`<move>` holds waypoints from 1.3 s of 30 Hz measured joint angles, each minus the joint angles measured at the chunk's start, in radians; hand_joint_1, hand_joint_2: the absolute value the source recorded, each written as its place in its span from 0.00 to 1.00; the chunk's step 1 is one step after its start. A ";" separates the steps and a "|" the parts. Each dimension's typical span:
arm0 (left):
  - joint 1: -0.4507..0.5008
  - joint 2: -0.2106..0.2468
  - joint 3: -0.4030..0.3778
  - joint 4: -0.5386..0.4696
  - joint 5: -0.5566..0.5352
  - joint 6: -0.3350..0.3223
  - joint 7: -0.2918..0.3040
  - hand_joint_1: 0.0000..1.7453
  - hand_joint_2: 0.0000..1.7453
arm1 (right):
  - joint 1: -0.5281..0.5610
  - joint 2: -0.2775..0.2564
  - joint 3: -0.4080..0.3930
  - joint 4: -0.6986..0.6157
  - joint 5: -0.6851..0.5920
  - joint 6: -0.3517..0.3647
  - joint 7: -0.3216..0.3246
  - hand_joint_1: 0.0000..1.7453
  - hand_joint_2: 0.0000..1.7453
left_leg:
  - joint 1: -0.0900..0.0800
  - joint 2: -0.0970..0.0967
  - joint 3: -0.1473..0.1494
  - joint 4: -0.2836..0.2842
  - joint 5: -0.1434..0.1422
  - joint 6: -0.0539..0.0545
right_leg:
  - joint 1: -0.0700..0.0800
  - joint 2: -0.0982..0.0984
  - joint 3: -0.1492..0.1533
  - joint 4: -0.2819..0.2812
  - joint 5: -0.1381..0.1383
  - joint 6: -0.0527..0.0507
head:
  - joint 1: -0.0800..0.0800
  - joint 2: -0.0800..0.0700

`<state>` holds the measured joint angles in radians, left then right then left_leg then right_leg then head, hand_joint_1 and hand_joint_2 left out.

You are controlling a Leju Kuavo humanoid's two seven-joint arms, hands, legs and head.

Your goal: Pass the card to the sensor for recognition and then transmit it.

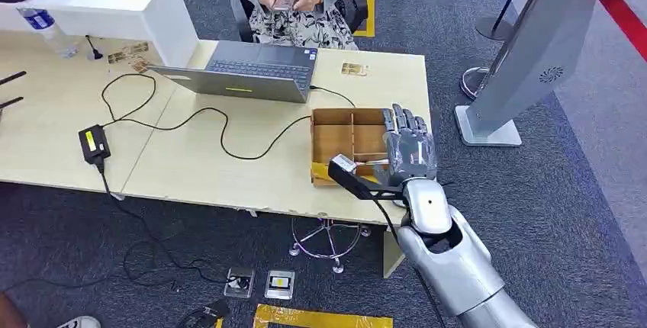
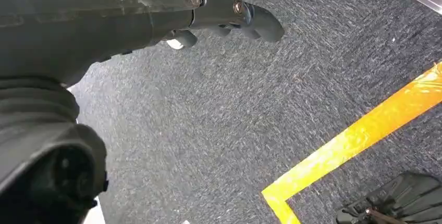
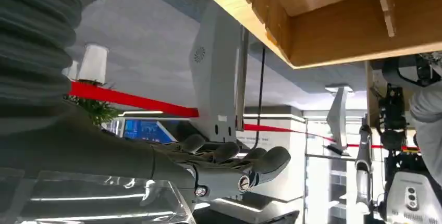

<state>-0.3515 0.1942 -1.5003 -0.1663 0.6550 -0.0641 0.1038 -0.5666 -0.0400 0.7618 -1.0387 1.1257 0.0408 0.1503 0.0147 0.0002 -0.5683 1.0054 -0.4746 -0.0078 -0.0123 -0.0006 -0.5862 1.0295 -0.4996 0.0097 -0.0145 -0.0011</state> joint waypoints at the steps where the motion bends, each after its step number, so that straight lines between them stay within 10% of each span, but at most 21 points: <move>1: 0.000 -0.001 -0.002 0.000 0.000 0.000 0.000 0.00 0.00 | -0.006 0.004 0.000 0.019 0.000 -0.001 -0.003 0.00 1.00 | 0.000 0.000 0.000 0.000 0.000 0.000 | 0.000 0.000 0.000 0.000 0.000 0.000 | 0.000 0.000; 39: -0.004 -0.004 -0.011 0.000 -0.016 -0.005 0.007 0.00 0.00 | -0.021 0.083 0.019 0.256 -0.040 -0.058 -0.051 0.00 1.00 | 0.000 0.000 0.000 0.000 0.000 0.000 | 0.000 0.000 0.000 0.000 0.000 0.000 | 0.000 0.000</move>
<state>-0.3558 0.1904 -1.5114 -0.1663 0.6386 -0.0687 0.1110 -0.5877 0.0431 0.7809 -0.7824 1.0853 -0.0175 0.0988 0.0148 0.0007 -0.5684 1.0054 -0.4745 -0.0078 -0.0123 -0.0004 -0.5866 1.0295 -0.4996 0.0097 -0.0145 -0.0008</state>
